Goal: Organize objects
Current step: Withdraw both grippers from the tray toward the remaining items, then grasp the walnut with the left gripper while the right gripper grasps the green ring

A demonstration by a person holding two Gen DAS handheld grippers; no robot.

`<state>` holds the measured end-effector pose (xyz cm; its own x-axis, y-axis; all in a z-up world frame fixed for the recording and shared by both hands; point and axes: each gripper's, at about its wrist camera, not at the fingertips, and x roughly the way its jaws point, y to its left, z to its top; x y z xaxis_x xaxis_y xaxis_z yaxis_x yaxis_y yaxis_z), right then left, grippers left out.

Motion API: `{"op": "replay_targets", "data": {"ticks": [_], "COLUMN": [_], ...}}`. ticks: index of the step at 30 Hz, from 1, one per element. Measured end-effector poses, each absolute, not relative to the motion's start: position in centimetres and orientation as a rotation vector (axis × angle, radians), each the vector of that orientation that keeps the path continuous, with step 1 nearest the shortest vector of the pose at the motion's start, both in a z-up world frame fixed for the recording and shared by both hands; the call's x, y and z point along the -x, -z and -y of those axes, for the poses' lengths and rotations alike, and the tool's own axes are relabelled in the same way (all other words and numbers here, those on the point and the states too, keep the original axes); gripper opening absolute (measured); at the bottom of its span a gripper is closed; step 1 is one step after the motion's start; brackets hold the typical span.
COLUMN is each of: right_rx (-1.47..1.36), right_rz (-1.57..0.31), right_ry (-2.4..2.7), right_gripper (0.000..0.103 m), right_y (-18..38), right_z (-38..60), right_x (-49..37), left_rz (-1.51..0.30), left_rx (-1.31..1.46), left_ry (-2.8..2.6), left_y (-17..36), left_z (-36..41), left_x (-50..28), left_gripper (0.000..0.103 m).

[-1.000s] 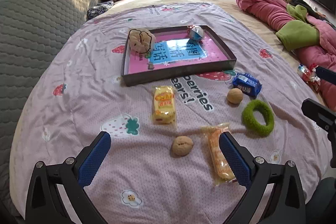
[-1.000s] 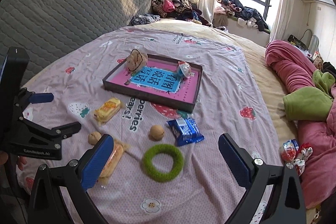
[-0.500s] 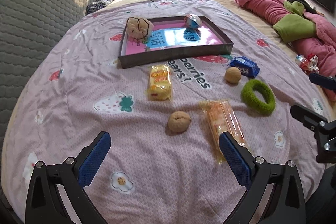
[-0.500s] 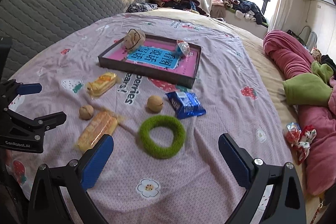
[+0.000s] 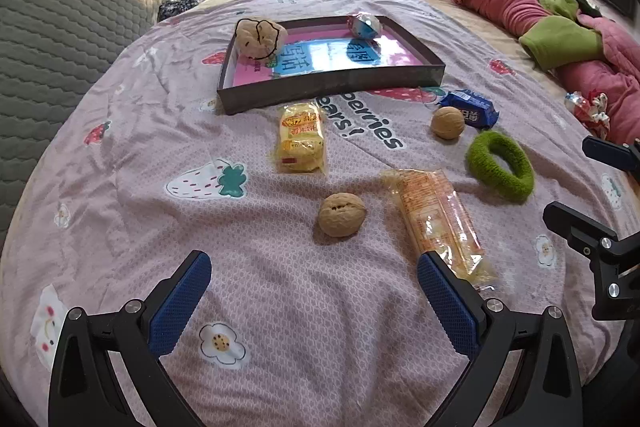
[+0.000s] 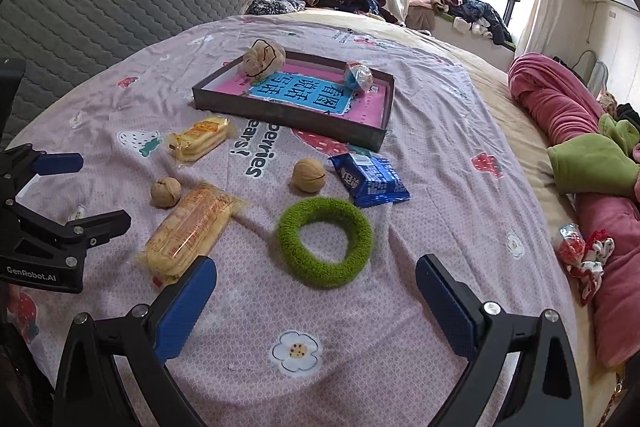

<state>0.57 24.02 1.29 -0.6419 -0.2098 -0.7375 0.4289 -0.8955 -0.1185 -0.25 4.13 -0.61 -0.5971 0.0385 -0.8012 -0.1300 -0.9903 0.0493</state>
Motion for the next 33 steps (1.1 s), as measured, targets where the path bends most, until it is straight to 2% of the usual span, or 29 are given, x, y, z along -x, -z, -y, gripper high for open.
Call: {"op": "replay_targets", "data": {"ticks": [19, 31, 33], "right_rx": [-1.147, -1.182, -1.188], "right_rz": [-0.381, -0.391, -0.39], "right_ry": [2.517, 2.51, 2.508], "right_gripper": [0.099, 0.092, 0.09], "right_y": [0.9, 2.4, 2.6], "right_z": [-23.6, -23.0, -22.9], "right_x": [2.1, 3.4, 3.8], "left_rz": [-0.166, -0.153, -0.145], "left_rx": [1.397, 1.409, 1.411], "left_ry": [-2.724, -2.695, -2.687], "left_y": [2.8, 4.4, 4.7], "left_z": [-3.7, -4.4, -4.4], "left_x": [3.4, 5.0, 5.2], "left_gripper": [0.102, 0.097, 0.093]}}
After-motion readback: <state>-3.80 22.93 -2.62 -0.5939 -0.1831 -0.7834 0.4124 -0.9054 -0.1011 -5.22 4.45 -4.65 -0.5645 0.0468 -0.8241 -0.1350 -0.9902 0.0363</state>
